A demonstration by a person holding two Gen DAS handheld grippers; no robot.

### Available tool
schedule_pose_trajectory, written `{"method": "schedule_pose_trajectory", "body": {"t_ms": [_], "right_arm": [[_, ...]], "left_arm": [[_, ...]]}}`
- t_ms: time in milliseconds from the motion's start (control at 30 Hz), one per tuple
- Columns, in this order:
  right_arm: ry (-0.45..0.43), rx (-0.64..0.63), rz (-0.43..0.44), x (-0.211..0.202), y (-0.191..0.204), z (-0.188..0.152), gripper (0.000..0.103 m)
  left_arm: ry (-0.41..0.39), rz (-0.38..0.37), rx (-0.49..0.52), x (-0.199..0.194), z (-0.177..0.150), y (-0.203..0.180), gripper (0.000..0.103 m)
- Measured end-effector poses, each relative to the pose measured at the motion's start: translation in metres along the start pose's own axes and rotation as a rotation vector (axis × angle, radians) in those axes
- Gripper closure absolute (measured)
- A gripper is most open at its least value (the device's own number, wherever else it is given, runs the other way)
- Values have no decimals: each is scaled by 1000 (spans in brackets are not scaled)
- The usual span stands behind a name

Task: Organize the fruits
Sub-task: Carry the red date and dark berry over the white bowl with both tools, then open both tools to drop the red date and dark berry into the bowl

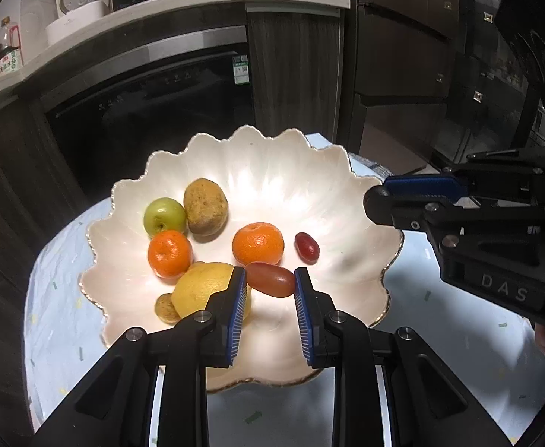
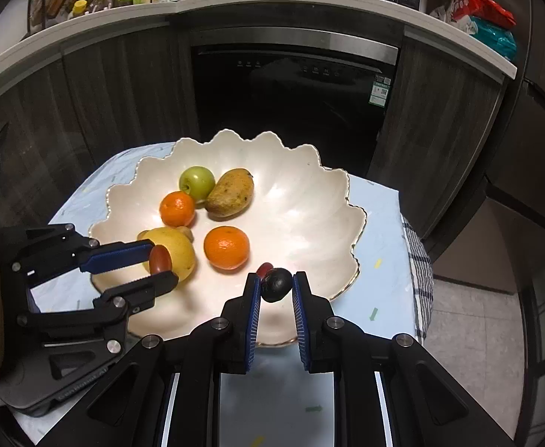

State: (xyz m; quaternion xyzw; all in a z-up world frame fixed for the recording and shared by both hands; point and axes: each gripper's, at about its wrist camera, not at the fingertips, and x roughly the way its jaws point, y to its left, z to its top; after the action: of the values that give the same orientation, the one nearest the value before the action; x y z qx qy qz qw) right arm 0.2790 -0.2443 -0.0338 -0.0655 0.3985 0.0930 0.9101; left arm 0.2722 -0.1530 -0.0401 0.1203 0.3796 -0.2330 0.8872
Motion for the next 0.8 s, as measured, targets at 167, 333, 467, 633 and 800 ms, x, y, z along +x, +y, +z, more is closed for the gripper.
{"method": "schedule_pose_trajectory", "body": {"t_ms": [167,333,467,633,800], "right_arm": [[11,6,3,8,-2,0,84],[9,14,3,10,-3,-1,82],[-5,20,-16,9,-3,-2,55],[-18,31,-38,6,-3,-3,44],[-63,44,-78,-4,-3,-2,22]], "left_arm": [[16,-8,10,7,-1,-4,76],[21,-2,5,7,-3,-4,67],[16,17,1,5,-5,-3,49],[7,45,-6,-2,-6,1,42],[-11,78,-14,-10,-6,5,32]]}}
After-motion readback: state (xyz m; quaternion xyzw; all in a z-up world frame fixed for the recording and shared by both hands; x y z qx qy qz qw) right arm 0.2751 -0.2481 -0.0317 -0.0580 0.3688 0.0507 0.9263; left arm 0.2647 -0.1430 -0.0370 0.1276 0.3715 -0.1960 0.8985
